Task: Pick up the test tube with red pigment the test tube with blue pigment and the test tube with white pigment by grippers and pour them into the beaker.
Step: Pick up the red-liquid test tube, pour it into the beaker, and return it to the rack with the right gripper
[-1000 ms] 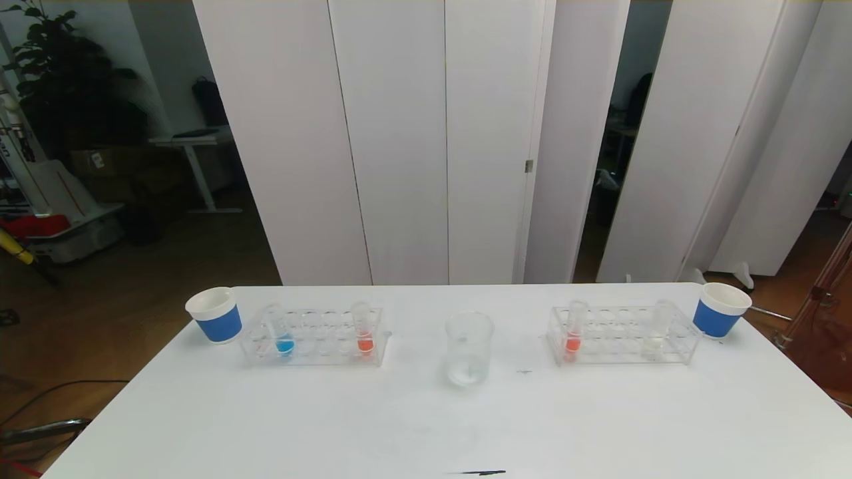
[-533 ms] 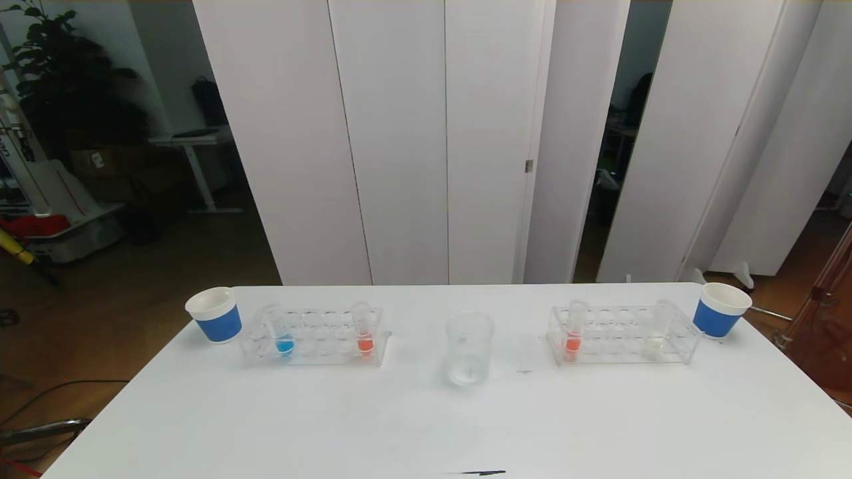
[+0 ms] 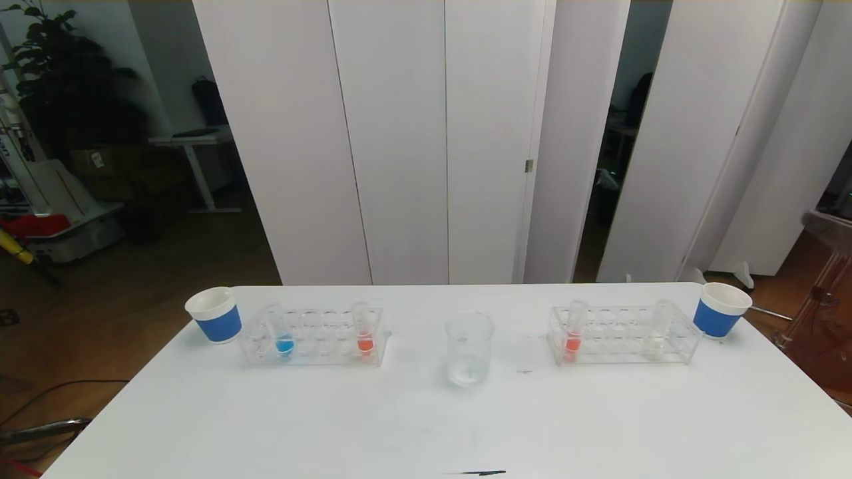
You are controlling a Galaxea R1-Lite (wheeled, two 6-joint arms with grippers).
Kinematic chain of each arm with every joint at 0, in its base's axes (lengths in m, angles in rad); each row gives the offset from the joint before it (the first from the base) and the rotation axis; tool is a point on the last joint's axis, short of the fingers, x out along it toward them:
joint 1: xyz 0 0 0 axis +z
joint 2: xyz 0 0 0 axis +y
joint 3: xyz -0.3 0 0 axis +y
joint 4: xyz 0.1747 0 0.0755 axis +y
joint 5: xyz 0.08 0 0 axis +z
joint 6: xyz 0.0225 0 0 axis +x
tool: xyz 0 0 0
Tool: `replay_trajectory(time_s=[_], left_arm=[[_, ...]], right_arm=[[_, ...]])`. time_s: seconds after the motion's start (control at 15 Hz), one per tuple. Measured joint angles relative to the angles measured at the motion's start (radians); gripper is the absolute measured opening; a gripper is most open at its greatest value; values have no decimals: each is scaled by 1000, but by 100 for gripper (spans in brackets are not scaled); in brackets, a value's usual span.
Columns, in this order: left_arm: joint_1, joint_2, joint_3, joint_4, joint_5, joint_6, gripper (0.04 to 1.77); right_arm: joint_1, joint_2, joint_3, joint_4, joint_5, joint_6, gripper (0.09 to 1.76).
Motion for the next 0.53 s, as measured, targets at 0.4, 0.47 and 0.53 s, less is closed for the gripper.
replay_trajectory(time_s=[0.4, 0.47, 0.53], left_arm=[[0, 0, 0, 0, 0, 0, 175], [0, 0, 0, 0, 0, 0, 175], [0, 0, 0, 0, 0, 0, 175]], right_arm=[[208, 279, 64, -258, -188, 48, 175], [241, 314, 91, -339, -238, 61, 175], [277, 350, 131, -426, -287, 72, 175]])
